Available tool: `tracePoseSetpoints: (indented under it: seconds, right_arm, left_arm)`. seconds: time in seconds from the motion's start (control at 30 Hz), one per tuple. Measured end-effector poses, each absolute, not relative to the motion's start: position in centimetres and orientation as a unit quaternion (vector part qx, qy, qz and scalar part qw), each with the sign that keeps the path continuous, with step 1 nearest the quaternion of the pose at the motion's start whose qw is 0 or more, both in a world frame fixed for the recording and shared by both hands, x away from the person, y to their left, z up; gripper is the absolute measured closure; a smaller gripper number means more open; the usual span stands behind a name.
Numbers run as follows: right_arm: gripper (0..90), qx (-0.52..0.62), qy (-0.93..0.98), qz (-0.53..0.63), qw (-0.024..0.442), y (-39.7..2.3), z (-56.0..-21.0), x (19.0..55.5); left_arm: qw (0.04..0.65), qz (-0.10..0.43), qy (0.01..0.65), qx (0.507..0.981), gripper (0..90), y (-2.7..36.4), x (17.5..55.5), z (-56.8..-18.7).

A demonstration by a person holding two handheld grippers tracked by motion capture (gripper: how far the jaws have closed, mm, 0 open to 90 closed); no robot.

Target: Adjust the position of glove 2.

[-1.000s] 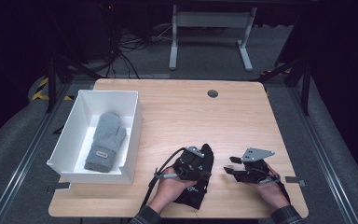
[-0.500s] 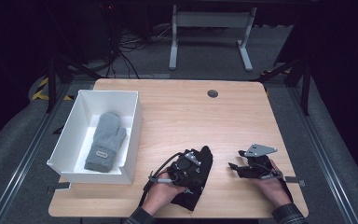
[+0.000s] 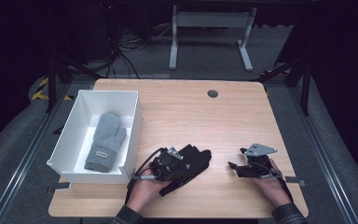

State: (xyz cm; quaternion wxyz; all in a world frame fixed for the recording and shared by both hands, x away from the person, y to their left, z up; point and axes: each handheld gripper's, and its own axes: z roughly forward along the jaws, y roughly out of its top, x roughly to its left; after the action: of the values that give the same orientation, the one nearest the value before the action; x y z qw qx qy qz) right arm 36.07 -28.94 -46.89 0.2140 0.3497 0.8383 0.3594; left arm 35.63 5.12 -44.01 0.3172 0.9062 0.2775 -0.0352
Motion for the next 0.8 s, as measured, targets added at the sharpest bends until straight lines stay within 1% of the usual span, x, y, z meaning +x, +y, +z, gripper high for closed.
tracePoseSetpoints:
  seconds: [0.03,0.13,0.27,0.4,0.5,0.57,0.6,0.63,0.7,0.8]
  right_arm:
    - [22.7,0.350,0.839,0.359,0.212,-29.0,-46.9,36.1]
    - [19.9,0.356,0.839,0.359,0.202,-29.1,-46.9,36.3]
    - [19.2,0.372,0.836,0.360,0.181,-29.3,-46.9,36.5]
    - [18.1,0.374,0.836,0.359,0.183,-29.3,-46.9,36.5]
    - [17.8,0.375,0.835,0.358,0.183,-29.3,-46.9,36.5]
    - [17.6,0.375,0.835,0.358,0.183,-29.3,-46.9,36.5]
    - [17.5,0.374,0.836,0.358,0.183,-29.3,-46.9,36.5]
    - [17.4,0.374,0.836,0.358,0.182,-29.3,-46.9,36.5]
    - [17.4,0.374,0.836,0.358,0.182,-29.3,-46.9,36.5]
    - [17.4,0.375,0.835,0.359,0.183,-29.3,-47.0,36.4]
  left_arm:
    - [0.322,-0.030,0.278,0.905,89.5,5.1,35.6,-43.8]
    - [0.331,-0.014,0.277,0.902,79.5,5.3,35.6,-43.2]
    - [0.341,0.002,0.280,0.897,63.0,5.4,35.9,-43.0]
    - [0.348,0.031,0.272,0.897,44.5,5.1,36.1,-42.9]
    - [0.348,0.047,0.274,0.895,34.9,4.8,36.2,-42.9]
    - [0.350,0.052,0.275,0.894,29.8,4.7,36.3,-43.0]
    - [0.349,0.057,0.278,0.893,29.8,4.6,36.4,-43.1]
    - [0.345,0.058,0.280,0.894,26.9,4.6,36.7,-43.3]
    - [0.339,0.065,0.283,0.895,24.9,4.5,37.0,-43.5]
    - [0.335,0.069,0.281,0.897,24.7,4.4,37.2,-43.8]
